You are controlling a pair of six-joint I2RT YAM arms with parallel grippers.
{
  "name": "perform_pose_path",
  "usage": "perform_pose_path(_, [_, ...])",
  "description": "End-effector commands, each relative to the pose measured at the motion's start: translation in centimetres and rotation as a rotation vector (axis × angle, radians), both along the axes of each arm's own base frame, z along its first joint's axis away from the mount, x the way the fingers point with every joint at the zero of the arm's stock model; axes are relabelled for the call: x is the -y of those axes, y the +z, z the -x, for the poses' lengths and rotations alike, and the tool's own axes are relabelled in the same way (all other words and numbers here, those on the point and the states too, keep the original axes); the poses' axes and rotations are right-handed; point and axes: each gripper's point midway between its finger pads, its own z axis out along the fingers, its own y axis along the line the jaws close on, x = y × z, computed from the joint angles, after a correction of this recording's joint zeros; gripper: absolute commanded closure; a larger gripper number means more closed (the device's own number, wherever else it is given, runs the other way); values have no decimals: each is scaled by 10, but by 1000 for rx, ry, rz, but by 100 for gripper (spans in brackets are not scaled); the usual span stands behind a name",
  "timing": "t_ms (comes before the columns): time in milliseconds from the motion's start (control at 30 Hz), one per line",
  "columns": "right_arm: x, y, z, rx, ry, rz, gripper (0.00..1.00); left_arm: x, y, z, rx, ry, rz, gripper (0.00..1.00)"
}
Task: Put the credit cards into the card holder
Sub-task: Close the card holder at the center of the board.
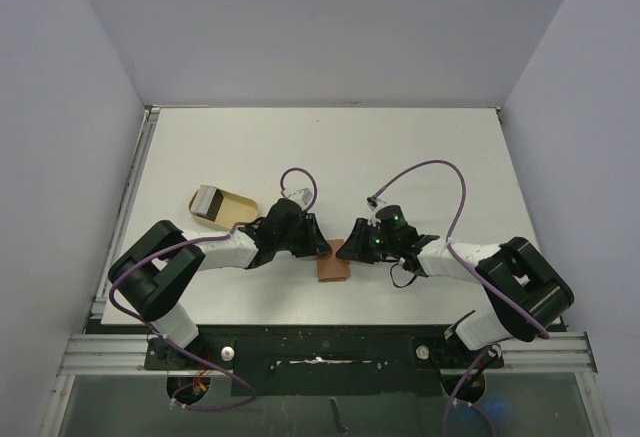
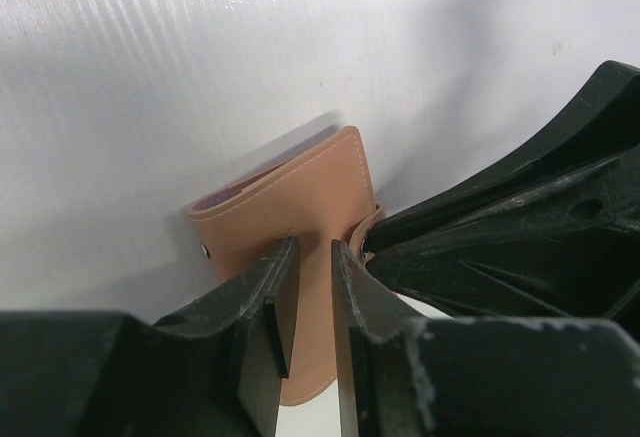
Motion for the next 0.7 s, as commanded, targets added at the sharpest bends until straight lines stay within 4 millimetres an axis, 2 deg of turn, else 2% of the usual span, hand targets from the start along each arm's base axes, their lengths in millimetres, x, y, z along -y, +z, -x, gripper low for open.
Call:
perform_pose_path(0, [-12, 11, -4, 39, 20, -19, 79, -1, 4, 1, 23, 2, 8, 81])
perform_pose_path(267, [-13, 9, -3, 32, 26, -11, 79, 0, 6, 0, 26, 1, 13, 81])
perform_pose_path(433, [-7, 2, -4, 17, 13, 45, 79, 1, 10, -1, 32, 9, 19, 81])
perform_pose_path(667, [-1, -6, -4, 12, 8, 168, 83, 3, 32, -5, 52, 34, 67, 80])
